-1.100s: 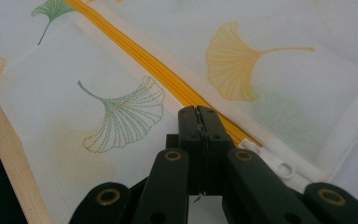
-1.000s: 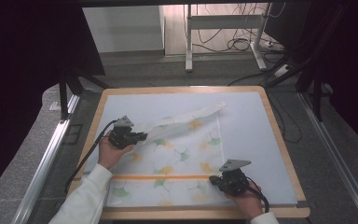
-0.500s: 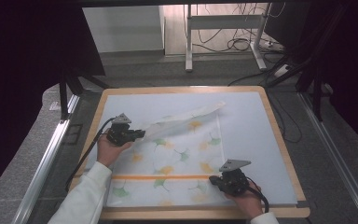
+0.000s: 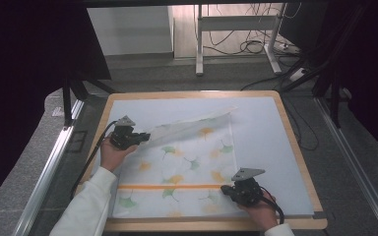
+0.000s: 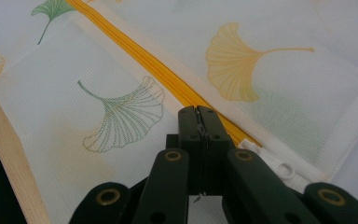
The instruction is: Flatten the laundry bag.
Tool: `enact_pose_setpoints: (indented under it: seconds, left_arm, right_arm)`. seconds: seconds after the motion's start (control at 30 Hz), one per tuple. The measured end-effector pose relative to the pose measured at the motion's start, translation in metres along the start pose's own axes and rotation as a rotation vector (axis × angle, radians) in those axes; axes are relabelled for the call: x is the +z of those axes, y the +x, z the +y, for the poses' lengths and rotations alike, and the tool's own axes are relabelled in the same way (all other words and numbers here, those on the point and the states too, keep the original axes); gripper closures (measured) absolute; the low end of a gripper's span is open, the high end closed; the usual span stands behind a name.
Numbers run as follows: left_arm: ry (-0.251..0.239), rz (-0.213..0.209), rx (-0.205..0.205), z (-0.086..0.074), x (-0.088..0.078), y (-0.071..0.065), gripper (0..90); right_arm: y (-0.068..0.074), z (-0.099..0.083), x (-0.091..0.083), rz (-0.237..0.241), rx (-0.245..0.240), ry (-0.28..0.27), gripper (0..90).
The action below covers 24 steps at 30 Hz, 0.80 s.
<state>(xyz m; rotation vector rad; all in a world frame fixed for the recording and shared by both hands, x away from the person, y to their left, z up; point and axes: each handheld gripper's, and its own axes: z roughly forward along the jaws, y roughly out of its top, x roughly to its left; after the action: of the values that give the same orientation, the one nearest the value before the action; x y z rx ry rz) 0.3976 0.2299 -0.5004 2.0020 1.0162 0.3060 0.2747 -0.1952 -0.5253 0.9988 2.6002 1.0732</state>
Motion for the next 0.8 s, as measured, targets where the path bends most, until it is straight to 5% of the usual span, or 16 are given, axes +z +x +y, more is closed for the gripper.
enact_pose_setpoints:
  seconds: [0.8]
  left_arm:
    - [0.005, 0.045, -0.028, 0.006, 0.010, 0.028, 88.4]
  right_arm:
    - [0.000, 0.000, 0.000, 0.004, 0.002, 0.001, 88.7]
